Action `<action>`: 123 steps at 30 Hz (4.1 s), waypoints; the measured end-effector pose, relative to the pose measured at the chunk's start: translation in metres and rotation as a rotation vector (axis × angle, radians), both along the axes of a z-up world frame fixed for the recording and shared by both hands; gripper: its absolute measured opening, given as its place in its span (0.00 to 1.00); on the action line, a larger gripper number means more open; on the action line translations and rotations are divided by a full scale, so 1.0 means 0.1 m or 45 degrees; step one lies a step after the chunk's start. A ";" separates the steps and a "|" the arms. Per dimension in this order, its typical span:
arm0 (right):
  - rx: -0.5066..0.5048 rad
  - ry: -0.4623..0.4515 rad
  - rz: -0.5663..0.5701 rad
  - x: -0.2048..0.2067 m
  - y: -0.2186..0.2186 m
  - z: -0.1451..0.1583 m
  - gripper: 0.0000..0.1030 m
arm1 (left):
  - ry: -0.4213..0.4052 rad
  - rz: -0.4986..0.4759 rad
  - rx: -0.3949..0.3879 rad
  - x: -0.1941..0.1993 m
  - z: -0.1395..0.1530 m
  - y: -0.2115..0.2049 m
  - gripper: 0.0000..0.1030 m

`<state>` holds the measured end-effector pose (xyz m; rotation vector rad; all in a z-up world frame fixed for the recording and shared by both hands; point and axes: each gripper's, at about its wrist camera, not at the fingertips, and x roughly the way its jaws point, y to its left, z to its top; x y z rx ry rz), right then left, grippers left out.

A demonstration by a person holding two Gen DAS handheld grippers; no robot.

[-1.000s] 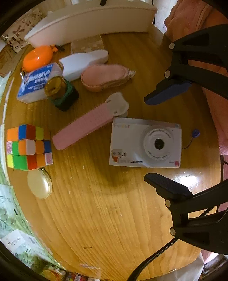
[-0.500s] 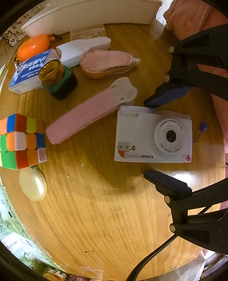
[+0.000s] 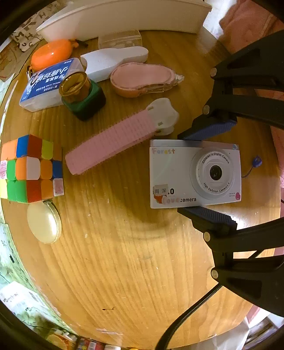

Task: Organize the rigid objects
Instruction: 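Carry the white round-lens gadget into the white tray and open the left gripper, then move the left tool to the pink hair roller and close on it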

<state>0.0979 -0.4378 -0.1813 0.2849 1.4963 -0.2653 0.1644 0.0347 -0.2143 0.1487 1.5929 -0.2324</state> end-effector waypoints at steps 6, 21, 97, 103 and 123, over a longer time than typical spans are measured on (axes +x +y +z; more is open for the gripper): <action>-0.003 -0.009 0.001 -0.04 -0.02 0.02 0.07 | -0.040 0.024 -0.008 -0.11 0.15 0.06 0.59; 0.052 -0.077 0.069 -0.15 -0.04 0.09 0.05 | -0.209 -0.083 -0.019 -0.47 0.98 -0.31 0.59; 0.190 -0.133 0.306 -0.29 -0.12 0.06 0.07 | -0.384 -0.148 -0.286 -0.87 1.28 -2.71 0.75; 0.169 -0.118 0.196 -0.30 -0.14 0.00 0.06 | -0.420 -0.059 -0.260 -0.71 1.31 -2.26 0.75; 0.120 -0.067 -0.112 -0.24 -0.18 -0.22 0.06 | -0.350 0.264 -0.163 -0.25 0.98 -0.67 0.75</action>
